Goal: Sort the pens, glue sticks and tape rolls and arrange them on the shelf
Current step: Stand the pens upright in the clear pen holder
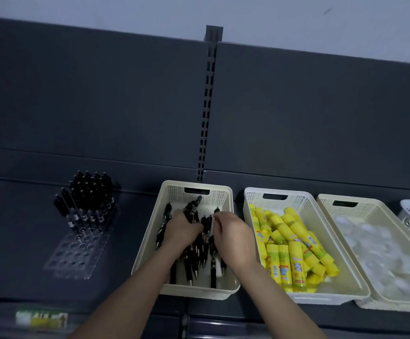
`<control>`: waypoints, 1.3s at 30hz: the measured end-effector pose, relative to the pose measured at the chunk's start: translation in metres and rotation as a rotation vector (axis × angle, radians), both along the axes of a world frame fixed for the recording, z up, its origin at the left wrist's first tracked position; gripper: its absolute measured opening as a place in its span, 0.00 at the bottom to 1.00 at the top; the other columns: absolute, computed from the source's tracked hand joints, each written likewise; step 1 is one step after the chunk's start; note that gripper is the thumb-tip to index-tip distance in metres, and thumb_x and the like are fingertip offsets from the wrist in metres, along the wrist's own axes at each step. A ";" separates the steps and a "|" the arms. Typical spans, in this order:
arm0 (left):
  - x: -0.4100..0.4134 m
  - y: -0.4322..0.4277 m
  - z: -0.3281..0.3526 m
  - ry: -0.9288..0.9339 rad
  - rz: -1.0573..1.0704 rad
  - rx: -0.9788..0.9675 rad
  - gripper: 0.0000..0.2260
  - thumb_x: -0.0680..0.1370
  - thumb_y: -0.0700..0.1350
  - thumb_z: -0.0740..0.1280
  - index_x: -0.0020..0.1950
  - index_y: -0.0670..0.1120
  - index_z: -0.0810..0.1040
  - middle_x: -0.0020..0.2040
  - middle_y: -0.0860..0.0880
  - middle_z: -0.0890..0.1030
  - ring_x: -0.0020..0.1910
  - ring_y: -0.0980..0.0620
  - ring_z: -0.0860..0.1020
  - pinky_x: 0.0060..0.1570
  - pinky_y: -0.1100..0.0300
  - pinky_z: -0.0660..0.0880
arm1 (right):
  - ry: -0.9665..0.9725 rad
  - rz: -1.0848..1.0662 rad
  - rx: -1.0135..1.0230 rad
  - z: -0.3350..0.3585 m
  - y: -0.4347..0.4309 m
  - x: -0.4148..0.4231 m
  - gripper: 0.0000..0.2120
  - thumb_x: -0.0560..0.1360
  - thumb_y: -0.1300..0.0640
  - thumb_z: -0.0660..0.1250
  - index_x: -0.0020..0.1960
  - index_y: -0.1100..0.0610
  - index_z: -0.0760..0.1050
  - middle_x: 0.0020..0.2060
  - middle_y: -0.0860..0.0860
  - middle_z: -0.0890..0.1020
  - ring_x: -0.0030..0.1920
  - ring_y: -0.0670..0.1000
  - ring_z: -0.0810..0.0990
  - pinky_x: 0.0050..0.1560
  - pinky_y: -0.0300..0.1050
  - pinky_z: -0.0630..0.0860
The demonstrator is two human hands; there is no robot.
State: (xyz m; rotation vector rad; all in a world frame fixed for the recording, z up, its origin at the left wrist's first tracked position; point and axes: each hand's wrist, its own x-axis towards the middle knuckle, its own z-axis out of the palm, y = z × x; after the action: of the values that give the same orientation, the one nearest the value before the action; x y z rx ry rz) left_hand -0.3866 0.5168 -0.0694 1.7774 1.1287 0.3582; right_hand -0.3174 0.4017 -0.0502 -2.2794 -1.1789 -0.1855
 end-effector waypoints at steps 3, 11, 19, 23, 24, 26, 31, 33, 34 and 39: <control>-0.006 0.003 0.006 -0.250 0.051 -0.135 0.05 0.70 0.35 0.66 0.37 0.44 0.75 0.33 0.47 0.79 0.32 0.50 0.76 0.33 0.60 0.71 | 0.017 -0.003 0.018 0.000 0.000 -0.001 0.10 0.77 0.59 0.60 0.44 0.60 0.78 0.39 0.56 0.81 0.41 0.58 0.79 0.39 0.51 0.74; -0.014 0.010 0.029 -0.453 0.064 -0.080 0.04 0.76 0.40 0.65 0.46 0.41 0.71 0.30 0.47 0.73 0.23 0.55 0.70 0.25 0.62 0.68 | -0.032 0.017 -0.026 -0.001 -0.002 0.000 0.10 0.78 0.58 0.59 0.45 0.59 0.78 0.41 0.55 0.81 0.43 0.56 0.79 0.41 0.50 0.73; -0.030 0.029 0.071 -0.515 0.055 -0.026 0.08 0.75 0.37 0.64 0.52 0.44 0.71 0.28 0.48 0.72 0.21 0.55 0.69 0.22 0.62 0.67 | 0.002 0.127 -0.237 0.006 0.022 -0.003 0.09 0.72 0.67 0.59 0.49 0.59 0.74 0.44 0.54 0.77 0.47 0.55 0.75 0.37 0.43 0.66; -0.045 0.035 0.076 -0.493 0.056 -0.069 0.07 0.75 0.36 0.63 0.53 0.42 0.71 0.29 0.46 0.72 0.22 0.51 0.70 0.23 0.60 0.67 | 0.240 0.138 -0.323 0.004 0.052 -0.001 0.06 0.76 0.64 0.58 0.40 0.58 0.67 0.39 0.54 0.74 0.39 0.54 0.73 0.29 0.39 0.59; -0.049 0.036 0.076 -0.487 0.063 -0.073 0.07 0.75 0.36 0.63 0.53 0.42 0.71 0.29 0.47 0.72 0.23 0.52 0.70 0.23 0.61 0.67 | 0.269 0.126 -0.348 0.001 0.059 0.000 0.08 0.76 0.63 0.58 0.38 0.58 0.65 0.40 0.56 0.76 0.40 0.55 0.74 0.31 0.38 0.60; -0.057 0.036 0.075 -0.483 0.077 -0.075 0.06 0.76 0.36 0.63 0.52 0.42 0.71 0.27 0.50 0.71 0.23 0.53 0.69 0.23 0.61 0.67 | 0.290 0.097 -0.410 -0.006 0.070 0.000 0.12 0.76 0.64 0.58 0.34 0.58 0.65 0.46 0.59 0.80 0.47 0.57 0.78 0.38 0.38 0.65; -0.076 0.035 0.075 -0.453 0.107 -0.027 0.06 0.75 0.37 0.64 0.52 0.41 0.73 0.26 0.49 0.73 0.23 0.52 0.69 0.26 0.62 0.67 | 0.246 0.080 -0.464 -0.019 0.091 -0.008 0.08 0.74 0.68 0.59 0.47 0.65 0.77 0.48 0.60 0.82 0.49 0.57 0.80 0.40 0.42 0.71; -0.083 0.036 0.074 -0.433 0.129 -0.008 0.06 0.76 0.38 0.64 0.51 0.42 0.73 0.29 0.48 0.73 0.25 0.51 0.69 0.28 0.60 0.67 | 0.260 0.075 -0.480 -0.019 0.095 -0.011 0.07 0.73 0.68 0.60 0.45 0.64 0.77 0.46 0.58 0.82 0.48 0.56 0.81 0.38 0.41 0.70; -0.086 0.037 0.074 -0.429 0.134 -0.003 0.05 0.76 0.38 0.64 0.51 0.42 0.73 0.28 0.48 0.73 0.25 0.51 0.69 0.28 0.60 0.67 | 0.289 0.056 -0.483 -0.019 0.096 -0.011 0.06 0.73 0.66 0.61 0.42 0.63 0.76 0.44 0.57 0.81 0.46 0.56 0.80 0.38 0.41 0.70; -0.099 0.043 0.074 -0.448 0.122 0.009 0.05 0.76 0.38 0.65 0.50 0.46 0.73 0.25 0.52 0.72 0.22 0.56 0.69 0.24 0.63 0.67 | 0.592 -0.108 -0.360 -0.010 0.089 -0.002 0.12 0.68 0.62 0.65 0.29 0.58 0.65 0.27 0.50 0.72 0.28 0.49 0.72 0.26 0.37 0.66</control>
State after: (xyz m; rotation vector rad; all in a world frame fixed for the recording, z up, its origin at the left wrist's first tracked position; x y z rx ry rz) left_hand -0.4852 0.5597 0.0045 1.5346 0.9122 0.7922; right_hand -0.3194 0.4906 -0.0598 -2.4426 -0.8192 0.6701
